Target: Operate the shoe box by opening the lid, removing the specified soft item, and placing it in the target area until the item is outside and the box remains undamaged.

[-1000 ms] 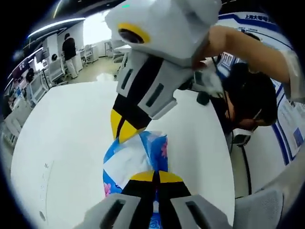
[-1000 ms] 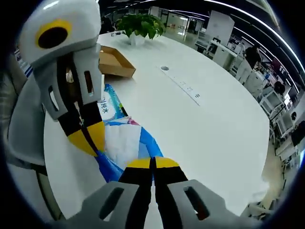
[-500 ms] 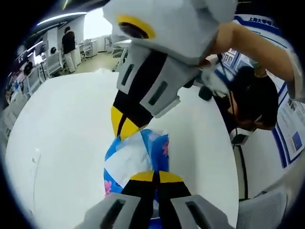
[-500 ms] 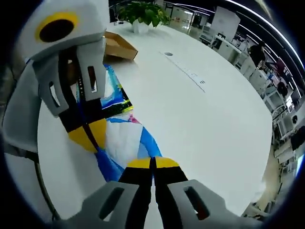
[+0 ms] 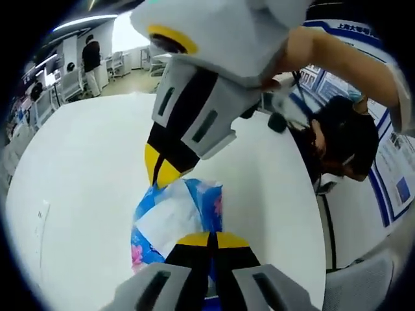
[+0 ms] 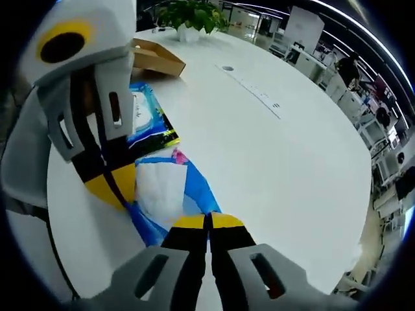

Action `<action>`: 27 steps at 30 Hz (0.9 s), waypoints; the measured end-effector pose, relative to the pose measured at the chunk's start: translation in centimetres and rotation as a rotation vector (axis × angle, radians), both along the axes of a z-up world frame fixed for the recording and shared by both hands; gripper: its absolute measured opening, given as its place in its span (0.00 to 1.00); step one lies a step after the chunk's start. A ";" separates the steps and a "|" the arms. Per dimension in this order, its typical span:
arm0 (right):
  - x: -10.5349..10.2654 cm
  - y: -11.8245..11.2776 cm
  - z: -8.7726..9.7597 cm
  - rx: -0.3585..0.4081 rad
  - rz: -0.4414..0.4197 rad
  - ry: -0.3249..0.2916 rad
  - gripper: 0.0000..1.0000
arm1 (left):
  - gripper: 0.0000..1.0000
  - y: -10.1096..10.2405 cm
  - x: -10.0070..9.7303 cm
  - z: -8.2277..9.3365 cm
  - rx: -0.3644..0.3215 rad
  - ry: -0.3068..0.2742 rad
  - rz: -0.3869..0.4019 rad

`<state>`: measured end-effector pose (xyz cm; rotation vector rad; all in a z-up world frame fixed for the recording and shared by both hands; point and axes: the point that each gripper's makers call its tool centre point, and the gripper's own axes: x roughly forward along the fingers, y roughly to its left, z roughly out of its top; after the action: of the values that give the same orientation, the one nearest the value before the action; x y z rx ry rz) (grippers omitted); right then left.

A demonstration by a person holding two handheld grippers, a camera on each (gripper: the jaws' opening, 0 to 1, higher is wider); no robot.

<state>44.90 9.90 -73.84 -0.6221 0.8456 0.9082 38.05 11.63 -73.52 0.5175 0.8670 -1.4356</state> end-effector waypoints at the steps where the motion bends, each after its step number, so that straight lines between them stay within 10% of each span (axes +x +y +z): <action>1: 0.0 0.0 0.0 -0.001 0.001 0.001 0.00 | 0.00 0.0 0.0 0.0 0.000 -0.004 -0.003; 27: -0.9 -1.2 1.3 -0.040 -0.027 -0.012 0.11 | 0.17 1.7 0.3 1.5 0.016 -0.090 -0.014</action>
<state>44.00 8.69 -72.52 -0.6489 0.8608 0.8638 38.33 13.35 -71.98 0.5964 0.8050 -1.4087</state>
